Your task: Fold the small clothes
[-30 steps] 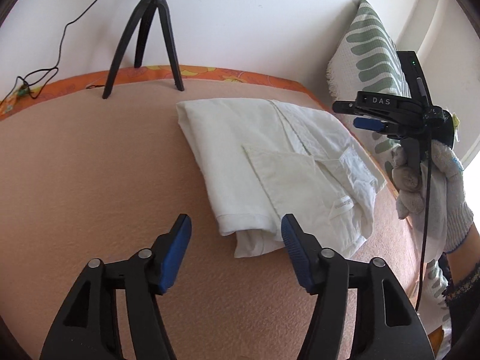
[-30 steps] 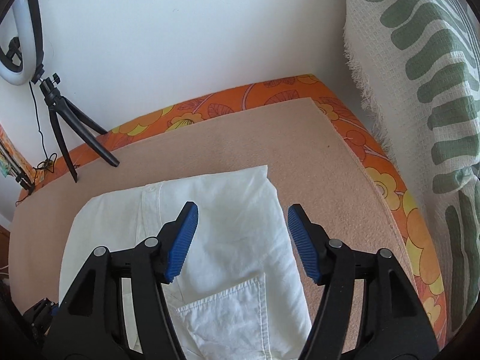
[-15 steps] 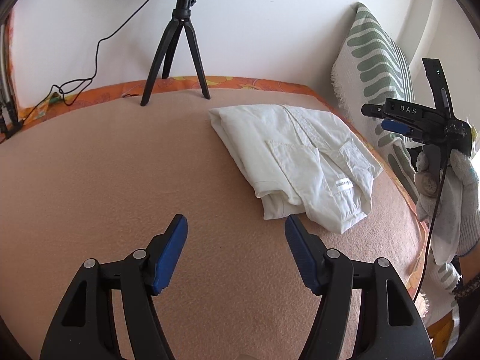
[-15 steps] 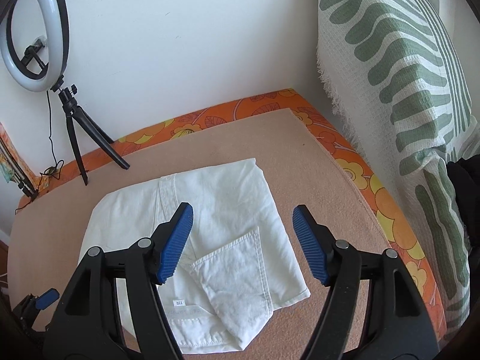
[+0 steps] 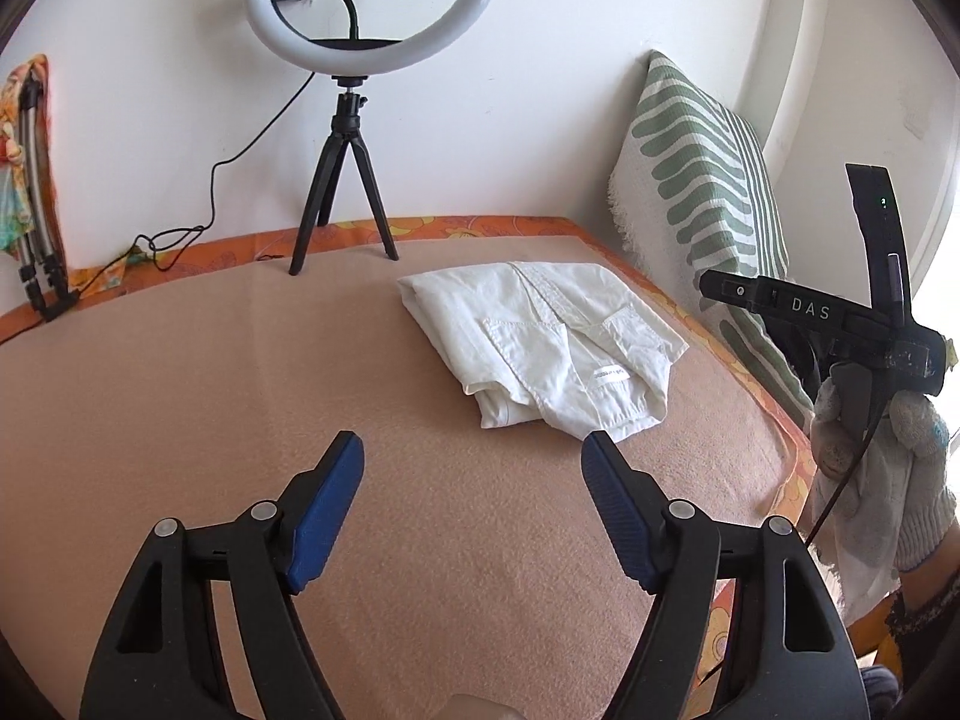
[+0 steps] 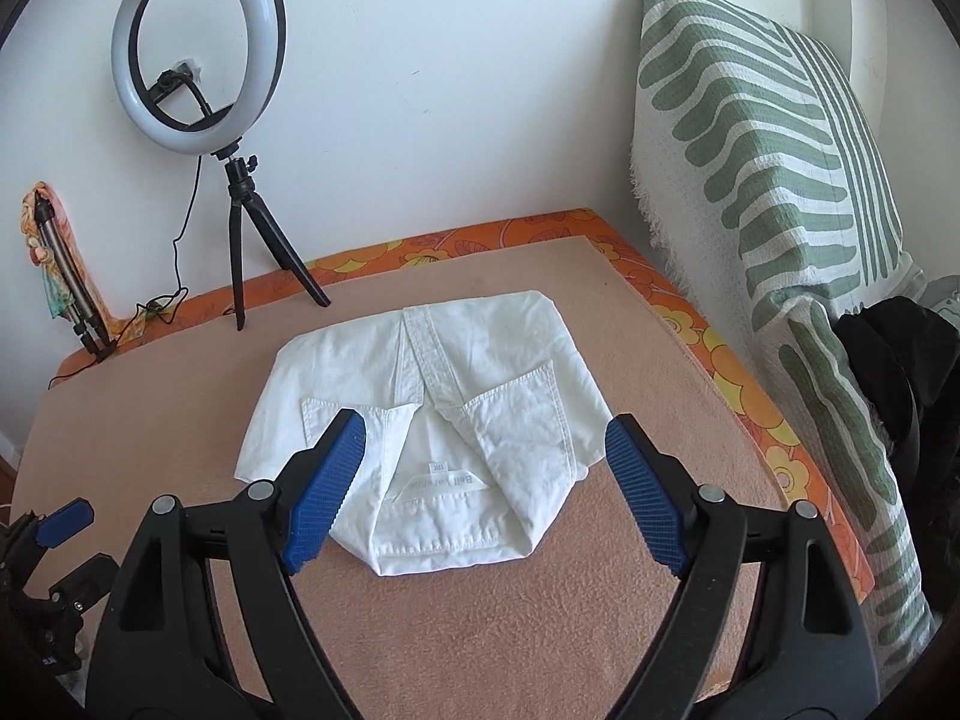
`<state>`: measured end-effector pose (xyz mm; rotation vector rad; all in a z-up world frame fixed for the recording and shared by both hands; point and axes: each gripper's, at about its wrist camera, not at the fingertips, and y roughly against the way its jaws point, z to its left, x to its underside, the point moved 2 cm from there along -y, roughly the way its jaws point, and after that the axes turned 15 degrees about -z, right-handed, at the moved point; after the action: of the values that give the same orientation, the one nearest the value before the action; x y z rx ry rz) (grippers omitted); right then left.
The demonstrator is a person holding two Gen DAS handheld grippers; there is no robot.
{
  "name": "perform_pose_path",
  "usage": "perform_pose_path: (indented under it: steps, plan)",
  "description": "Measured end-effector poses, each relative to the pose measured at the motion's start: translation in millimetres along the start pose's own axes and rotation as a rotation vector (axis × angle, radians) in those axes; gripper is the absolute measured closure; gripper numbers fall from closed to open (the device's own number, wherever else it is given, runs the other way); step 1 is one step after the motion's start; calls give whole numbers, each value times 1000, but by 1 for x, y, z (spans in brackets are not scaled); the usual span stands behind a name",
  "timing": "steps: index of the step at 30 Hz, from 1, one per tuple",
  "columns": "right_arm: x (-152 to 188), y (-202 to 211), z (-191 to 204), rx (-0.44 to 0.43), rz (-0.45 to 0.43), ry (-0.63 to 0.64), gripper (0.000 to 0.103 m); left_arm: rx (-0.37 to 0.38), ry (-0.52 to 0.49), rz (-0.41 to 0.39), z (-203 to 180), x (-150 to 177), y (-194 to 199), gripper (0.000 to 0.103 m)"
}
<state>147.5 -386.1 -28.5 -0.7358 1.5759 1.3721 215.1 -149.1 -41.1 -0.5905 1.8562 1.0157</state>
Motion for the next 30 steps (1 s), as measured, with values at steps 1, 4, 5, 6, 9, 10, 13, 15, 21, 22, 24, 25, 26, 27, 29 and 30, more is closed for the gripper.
perform_pose_path:
  steps: [1, 4, 5, 6, 9, 10, 13, 15, 21, 22, 24, 25, 26, 27, 29, 30]
  plan:
    - [2, 5, 2, -1, -3, -6, 18, 0, -4, -6, -1, 0, 5, 27]
    - [8, 17, 8, 16, -21, -15, 18, -30, -23, -17, -2, 3, 17, 21]
    - [11, 22, 11, 20, -26, -13, 17, -42, -33, -21, -2, 4, 20, 21]
    - [13, 25, 13, 26, -31, -12, 17, -53, -47, -23, -2, 5, 24, 21]
    - [19, 35, 17, 54, -53, -7, 17, -61, -88, -23, -5, 9, 31, 21]
    - [21, 38, 18, 63, -59, -7, 17, -59, -100, -19, -5, 11, 33, 20]
    - [27, 47, 21, 95, -74, -12, 7, -65, -122, -15, -6, 17, 40, 17]
    - [30, 55, 24, 106, -90, -22, 6, -74, -141, -30, -6, 20, 45, 4]
    - [38, 67, 33, 113, -109, 8, 6, -73, -165, -66, -4, 30, 57, 0]
    - [39, 69, 35, 115, -114, 12, 6, -71, -159, -57, -2, 31, 56, 0]
    - [40, 70, 38, 118, -123, 11, 6, -80, -155, -54, -1, 32, 57, 0]
    - [41, 71, 38, 116, -126, 7, 6, -88, -155, -57, 1, 32, 57, 0]
    - [42, 72, 39, 114, -129, 2, 6, -94, -154, -59, 2, 32, 57, 0]
    - [42, 72, 40, 112, -133, 0, 6, -100, -153, -59, 3, 32, 58, 0]
    - [44, 74, 42, 118, -144, 5, 6, -109, -149, -62, 6, 32, 59, 0]
    - [46, 75, 44, 124, -152, 13, 6, -114, -147, -65, 7, 32, 59, 0]
